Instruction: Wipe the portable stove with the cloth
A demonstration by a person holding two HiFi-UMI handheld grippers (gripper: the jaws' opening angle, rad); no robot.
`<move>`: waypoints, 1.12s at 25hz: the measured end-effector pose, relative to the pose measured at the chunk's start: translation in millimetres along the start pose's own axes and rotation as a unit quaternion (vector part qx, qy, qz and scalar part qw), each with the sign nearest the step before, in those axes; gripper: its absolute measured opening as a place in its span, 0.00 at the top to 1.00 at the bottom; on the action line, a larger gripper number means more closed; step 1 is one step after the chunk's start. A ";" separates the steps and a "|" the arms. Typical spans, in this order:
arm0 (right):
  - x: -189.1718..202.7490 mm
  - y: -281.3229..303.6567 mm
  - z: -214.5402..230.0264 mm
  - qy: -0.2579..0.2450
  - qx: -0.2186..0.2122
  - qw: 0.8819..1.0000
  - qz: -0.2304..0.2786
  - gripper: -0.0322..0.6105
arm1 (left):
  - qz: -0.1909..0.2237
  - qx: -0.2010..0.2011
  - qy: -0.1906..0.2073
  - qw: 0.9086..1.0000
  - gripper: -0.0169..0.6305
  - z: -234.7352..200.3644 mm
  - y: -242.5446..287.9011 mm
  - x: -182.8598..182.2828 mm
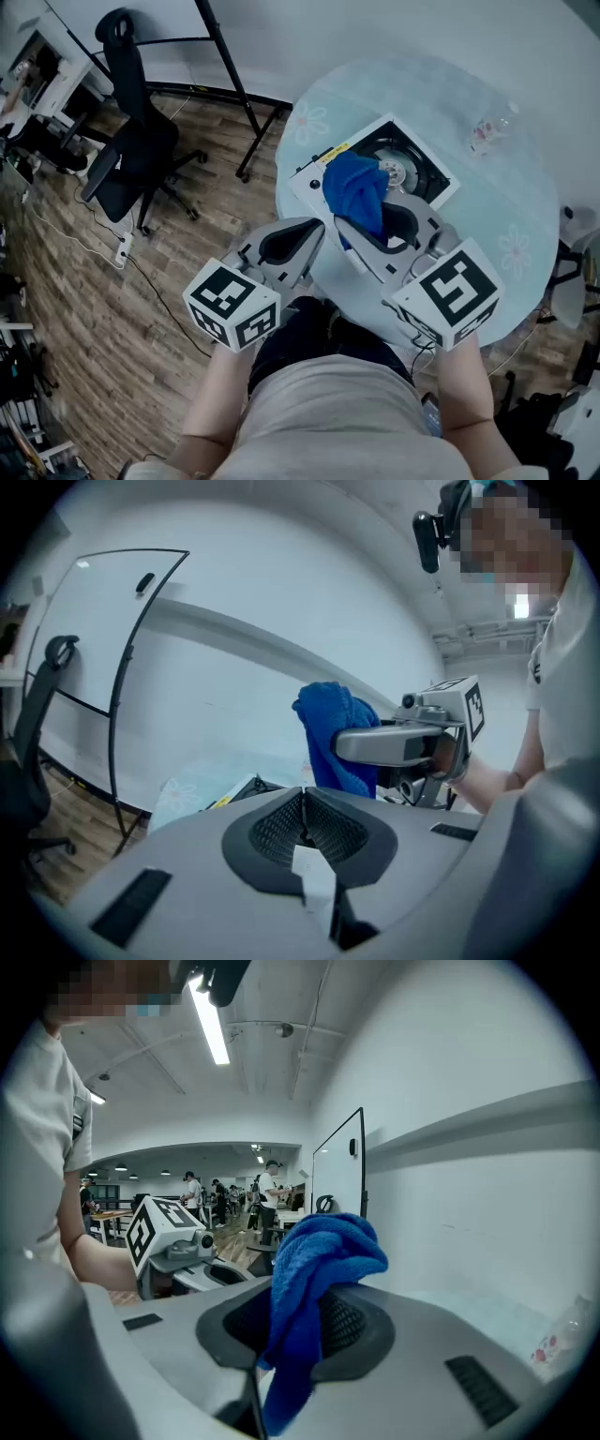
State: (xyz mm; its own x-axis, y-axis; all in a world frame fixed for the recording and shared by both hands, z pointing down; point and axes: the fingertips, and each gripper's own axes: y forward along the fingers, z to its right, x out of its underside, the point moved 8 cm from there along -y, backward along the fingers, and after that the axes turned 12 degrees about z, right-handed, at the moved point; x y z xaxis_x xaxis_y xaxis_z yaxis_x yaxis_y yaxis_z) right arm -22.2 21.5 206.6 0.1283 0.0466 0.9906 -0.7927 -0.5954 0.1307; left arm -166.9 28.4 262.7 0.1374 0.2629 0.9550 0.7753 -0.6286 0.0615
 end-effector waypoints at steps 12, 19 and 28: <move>20.8 -64.2 -1.6 0.039 0.038 0.998 0.002 0.78 | 0.023 0.075 -0.015 0.997 0.94 37.8 3.3 3.9; 32.5 -73.5 -16.7 0.044 0.037 0.998 -0.022 0.78 | 0.015 0.082 -0.023 0.996 0.94 40.8 6.6 7.8; 36.7 -76.3 -22.8 0.057 0.048 0.996 -0.044 0.79 | 0.003 0.096 -0.032 0.995 0.94 49.0 14.3 17.1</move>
State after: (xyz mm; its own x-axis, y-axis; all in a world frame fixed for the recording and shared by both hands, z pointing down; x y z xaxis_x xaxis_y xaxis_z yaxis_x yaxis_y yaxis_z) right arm 29.4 87.0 233.8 0.1210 0.1897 0.9743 -0.7200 -0.6590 0.2177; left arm -123.2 59.8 265.7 0.1770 0.3092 0.9344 0.8772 -0.4800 -0.0073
